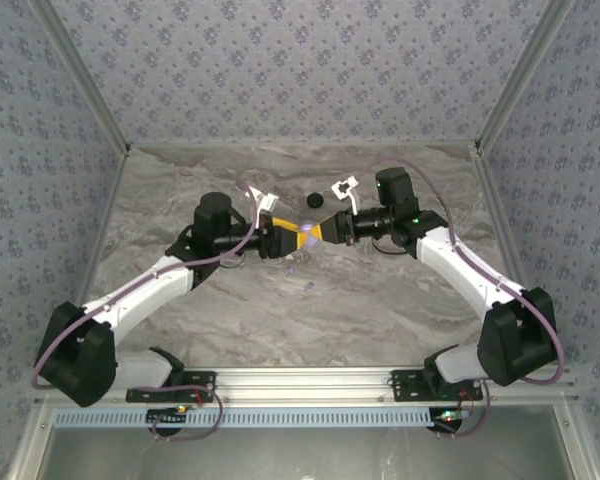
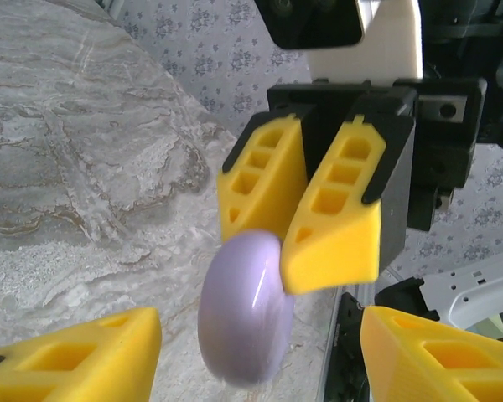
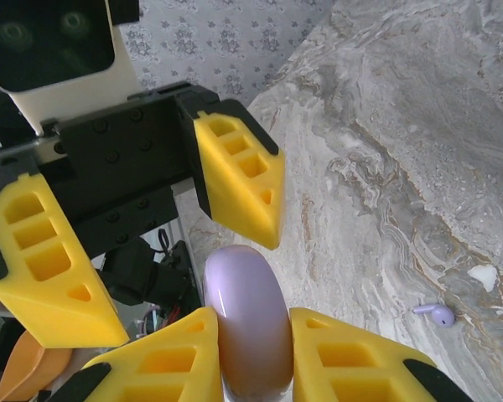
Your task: Insert the wireless bluetooth earbuds into the charging case
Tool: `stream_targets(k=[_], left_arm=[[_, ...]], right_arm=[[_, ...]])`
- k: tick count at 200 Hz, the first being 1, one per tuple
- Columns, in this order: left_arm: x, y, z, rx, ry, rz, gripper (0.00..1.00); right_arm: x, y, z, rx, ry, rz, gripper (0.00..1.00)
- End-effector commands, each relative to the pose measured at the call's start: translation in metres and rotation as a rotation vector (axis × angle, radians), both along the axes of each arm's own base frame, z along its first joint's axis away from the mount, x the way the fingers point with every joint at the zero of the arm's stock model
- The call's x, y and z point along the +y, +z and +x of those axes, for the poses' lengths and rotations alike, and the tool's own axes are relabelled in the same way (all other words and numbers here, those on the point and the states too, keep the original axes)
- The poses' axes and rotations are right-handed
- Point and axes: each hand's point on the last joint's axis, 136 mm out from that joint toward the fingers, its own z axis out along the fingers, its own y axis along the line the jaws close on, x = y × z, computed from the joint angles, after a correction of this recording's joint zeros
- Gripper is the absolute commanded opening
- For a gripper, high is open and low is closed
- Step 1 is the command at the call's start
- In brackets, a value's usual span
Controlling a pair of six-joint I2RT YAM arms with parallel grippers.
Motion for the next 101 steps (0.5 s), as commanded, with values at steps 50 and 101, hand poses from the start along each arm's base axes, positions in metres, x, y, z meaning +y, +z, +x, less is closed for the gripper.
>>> stream_targets(k=[50, 101], left_arm=[[-0.005, 0.008, -0.012, -0.021, -0.007, -0.029, 0.66], [-0.006, 0.011, -0.008, -0.026, 0.005, -0.037, 0.6]], right_arm=[[0.003, 0.038, 0.0, -0.06, 0.003, 0.062, 0.23], [0.006, 0.04, -0.006, -0.062, 0.03, 0.072, 0.23]])
